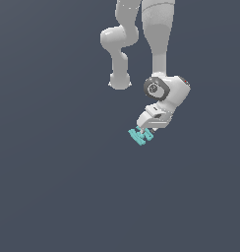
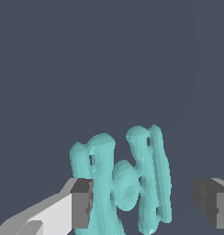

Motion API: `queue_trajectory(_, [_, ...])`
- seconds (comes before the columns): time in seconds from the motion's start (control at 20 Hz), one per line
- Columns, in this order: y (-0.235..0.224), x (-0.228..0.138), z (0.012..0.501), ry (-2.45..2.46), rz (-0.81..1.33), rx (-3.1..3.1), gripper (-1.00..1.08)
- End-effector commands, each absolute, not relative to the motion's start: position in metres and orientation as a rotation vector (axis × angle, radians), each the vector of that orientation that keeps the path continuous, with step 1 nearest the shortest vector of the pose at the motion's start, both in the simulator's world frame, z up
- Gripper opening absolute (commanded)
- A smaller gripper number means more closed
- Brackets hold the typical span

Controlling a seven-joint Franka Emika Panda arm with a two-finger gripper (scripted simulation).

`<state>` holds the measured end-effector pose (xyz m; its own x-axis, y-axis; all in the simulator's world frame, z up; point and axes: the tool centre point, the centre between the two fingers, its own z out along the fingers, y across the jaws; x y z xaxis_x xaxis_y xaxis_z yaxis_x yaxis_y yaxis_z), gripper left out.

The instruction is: Pick up the object and move it to a goal position.

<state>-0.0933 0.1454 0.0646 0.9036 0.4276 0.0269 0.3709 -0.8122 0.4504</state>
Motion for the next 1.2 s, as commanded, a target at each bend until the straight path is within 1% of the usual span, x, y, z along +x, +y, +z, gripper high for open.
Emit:
queue_trajectory(0.0, [0.155,-0.102,0.059,0.622,0.197,2.599,0.68])
queue_trajectory(0.5, [0.175,-0.123,0.048,0.716,0.239,2.552,0.68])
queue_trajectory(0.85, [0.174,-0.123,0.045,0.719,0.239,2.551,0.68])
queue_trajectory(1.15, [0.167,-0.119,0.029,0.721,0.24,2.55,0.68])
